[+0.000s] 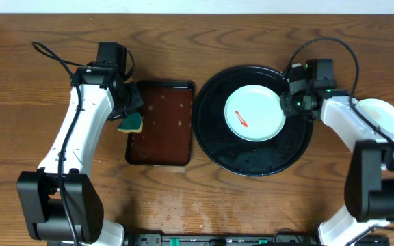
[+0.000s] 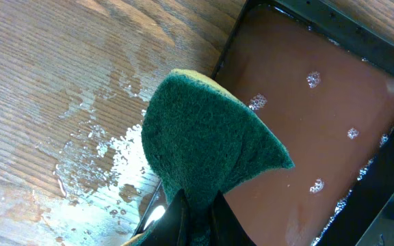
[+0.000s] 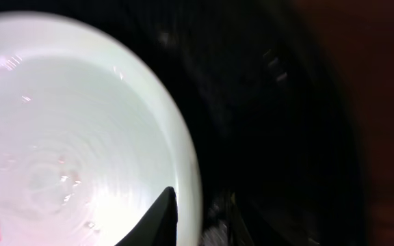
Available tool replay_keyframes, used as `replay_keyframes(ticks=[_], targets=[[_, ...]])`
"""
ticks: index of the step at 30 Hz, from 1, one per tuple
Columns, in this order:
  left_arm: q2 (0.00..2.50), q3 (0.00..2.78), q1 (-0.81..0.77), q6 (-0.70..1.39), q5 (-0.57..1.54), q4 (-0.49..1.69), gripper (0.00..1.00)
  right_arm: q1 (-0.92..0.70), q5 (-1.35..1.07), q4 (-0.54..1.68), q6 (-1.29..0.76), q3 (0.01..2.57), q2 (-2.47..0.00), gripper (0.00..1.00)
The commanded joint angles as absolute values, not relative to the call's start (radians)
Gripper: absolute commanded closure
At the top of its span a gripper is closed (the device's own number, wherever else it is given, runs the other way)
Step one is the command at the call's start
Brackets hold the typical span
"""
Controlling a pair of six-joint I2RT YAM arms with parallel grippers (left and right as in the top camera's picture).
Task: Clean dirty plates on tray and stack at the side
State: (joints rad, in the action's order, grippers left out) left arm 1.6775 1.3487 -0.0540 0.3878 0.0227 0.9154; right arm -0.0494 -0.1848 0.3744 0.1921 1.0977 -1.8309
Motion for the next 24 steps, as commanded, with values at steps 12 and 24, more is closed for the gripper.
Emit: replay_keyframes(ticks=[12,24], targets=[[1.679,1.345,-0.064,0.376,0.015,0.906,0.92,-0.022,-0.237,0.379,-0.021,1.103,-1.835,0.99],[1.679,1.345,-0.214,0.325,0.014,0.833,0.92,-0.043,-0.236,0.628,-0.238,1.097,-1.807,0.88]])
